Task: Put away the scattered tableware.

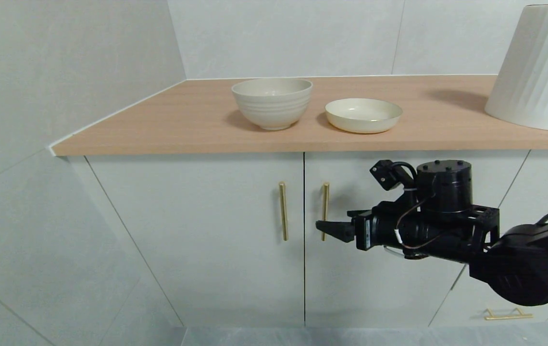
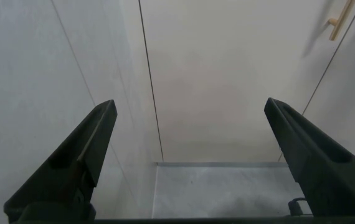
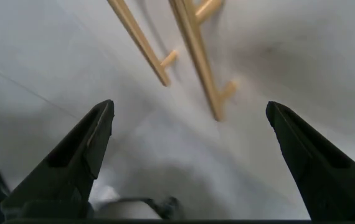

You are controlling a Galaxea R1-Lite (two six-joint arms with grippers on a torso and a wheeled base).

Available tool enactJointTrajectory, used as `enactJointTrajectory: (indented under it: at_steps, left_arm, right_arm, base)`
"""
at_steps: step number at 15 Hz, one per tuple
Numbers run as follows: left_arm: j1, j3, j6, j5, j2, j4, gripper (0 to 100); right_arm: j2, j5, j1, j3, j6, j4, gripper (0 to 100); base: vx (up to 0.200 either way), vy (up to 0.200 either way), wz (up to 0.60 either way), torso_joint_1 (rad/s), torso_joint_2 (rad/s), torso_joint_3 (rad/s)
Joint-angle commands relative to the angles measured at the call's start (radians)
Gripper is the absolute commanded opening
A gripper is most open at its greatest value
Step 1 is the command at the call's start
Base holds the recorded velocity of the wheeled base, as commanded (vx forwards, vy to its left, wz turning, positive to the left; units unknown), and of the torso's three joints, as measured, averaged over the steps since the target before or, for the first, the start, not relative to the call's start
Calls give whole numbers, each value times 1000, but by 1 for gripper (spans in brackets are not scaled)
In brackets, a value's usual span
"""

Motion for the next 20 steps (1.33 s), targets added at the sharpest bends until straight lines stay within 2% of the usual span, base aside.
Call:
enactJointTrajectory:
  at_steps: [1,7,20]
  left_arm:
    - [0,0,0,0,0,0,100]
    - [0,0,-2,0,0,0,100]
    - [0,0,-2,0,0,0,100]
  right_arm:
    - [42,1,13,-2,21,-20,100]
    - [121,-4,33,-11,86,-191,100]
    - [156,-4,82,-14,192,-313,100]
  base:
    - [0,0,0,0,0,0]
    - [0,0,0,0,0,0]
    - [0,0,0,0,0,0]
